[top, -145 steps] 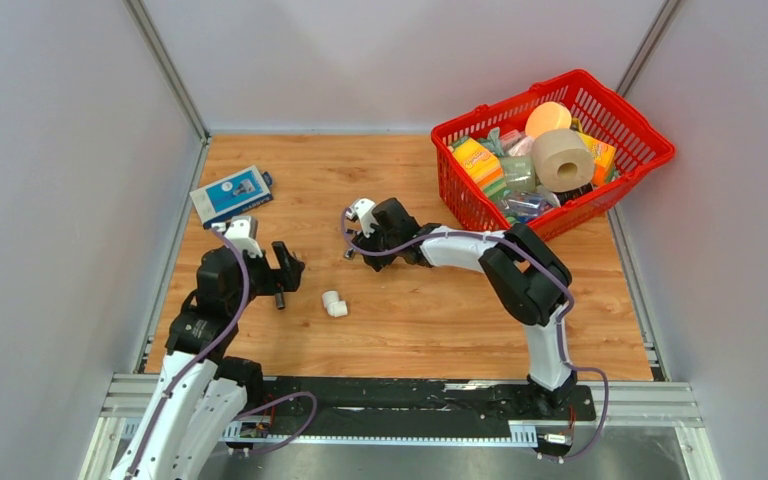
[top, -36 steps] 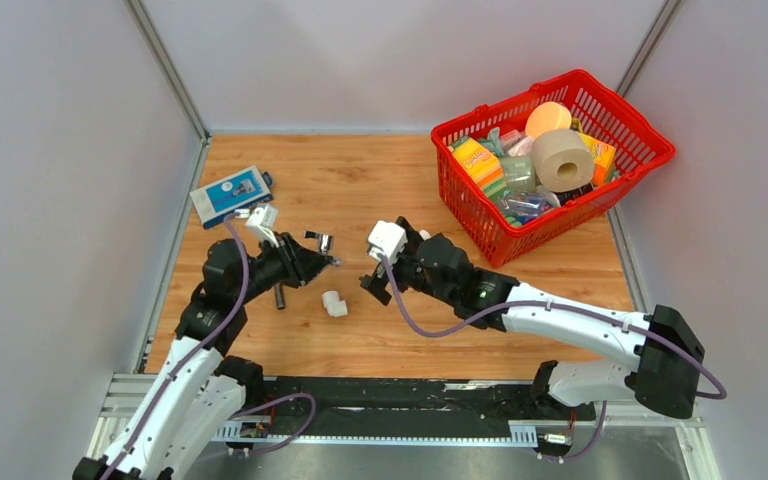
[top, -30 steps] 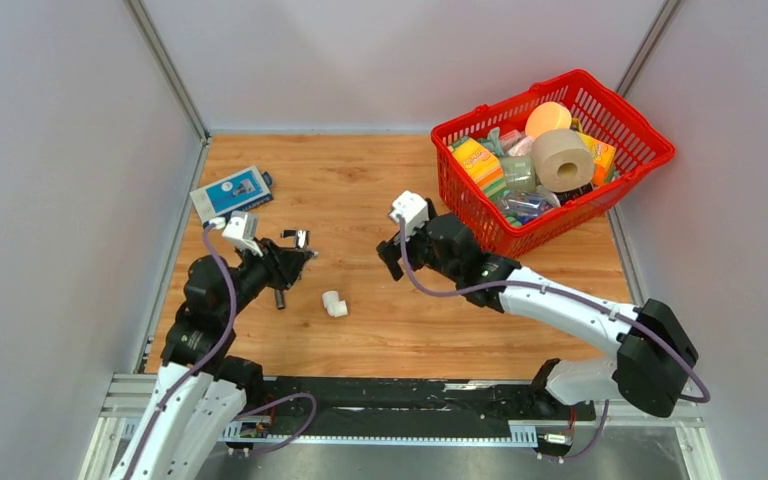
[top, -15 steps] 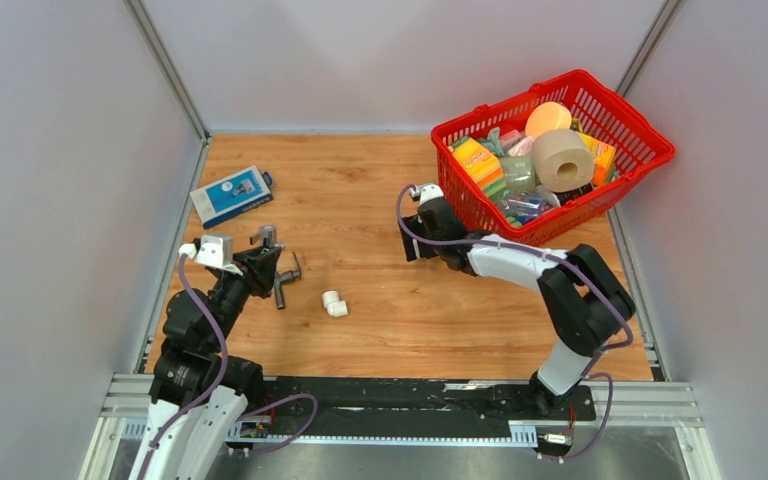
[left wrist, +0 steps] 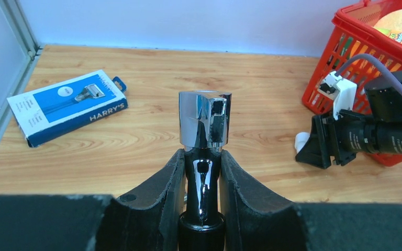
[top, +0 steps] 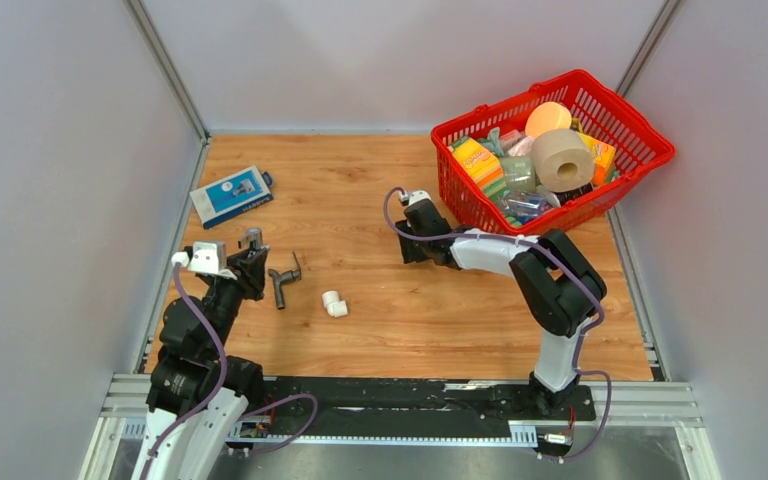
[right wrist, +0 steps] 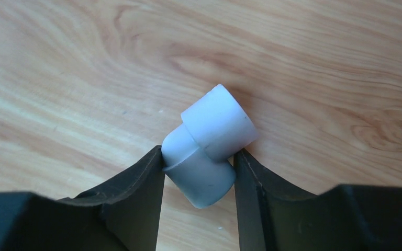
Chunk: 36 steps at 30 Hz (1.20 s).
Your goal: Install the water faucets
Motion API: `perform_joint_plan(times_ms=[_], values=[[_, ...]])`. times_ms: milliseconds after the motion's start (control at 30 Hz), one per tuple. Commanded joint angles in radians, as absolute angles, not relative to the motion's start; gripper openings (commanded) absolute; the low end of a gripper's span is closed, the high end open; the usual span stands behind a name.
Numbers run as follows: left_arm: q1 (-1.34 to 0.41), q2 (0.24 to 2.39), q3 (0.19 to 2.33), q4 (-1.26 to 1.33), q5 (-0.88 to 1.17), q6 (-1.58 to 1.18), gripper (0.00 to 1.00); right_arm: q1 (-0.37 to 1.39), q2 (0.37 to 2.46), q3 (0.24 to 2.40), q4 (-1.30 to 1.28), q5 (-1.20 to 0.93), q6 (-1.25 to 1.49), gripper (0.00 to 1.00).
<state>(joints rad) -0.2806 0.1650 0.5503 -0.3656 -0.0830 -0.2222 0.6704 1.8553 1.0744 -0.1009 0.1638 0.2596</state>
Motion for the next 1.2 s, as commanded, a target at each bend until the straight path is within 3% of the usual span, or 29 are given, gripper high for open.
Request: perform_joint_plan(times_ms=[0,100,267,433,467,533,733,1167], values=[[-0.278,0.153,0.568,-0.336,-0.095,-0.199,0.00,0.747,1.832,1.089,-0.132,0.049,0.189,0.32],[-0.278,0.153,0.568,-0.337,-0.089,-0.201,0.00,0.823,1.818,1.088,-0.214,0.038,0.092,0.33],[-0.278,0.153,0.566,-0.339,-0.083,-0.201,0.00,0.913,1.806,1.054,-0.346,0.029,0.028,0.49],[-0.278,0.161,0.568,-0.341,-0.081,-0.201,0.00,0.923,1.735,1.017,-0.400,0.147,0.092,0.83],[-0.276,0.163,0.568,-0.342,-0.083,-0.201,0.00,0.923,1.698,1.012,-0.408,0.175,0.112,0.94],[-0.276,0.164,0.568,-0.342,-0.084,-0.201,0.00,0.931,1.642,1.012,-0.420,0.228,0.171,1.00],[-0.278,0.167,0.568,-0.344,-0.094,-0.201,0.00,1.017,1.565,1.014,-0.368,0.307,0.343,1.00],[-0.276,0.170,0.568,-0.350,-0.101,-0.207,0.00,1.042,1.753,1.075,-0.284,0.426,0.410,1.00]])
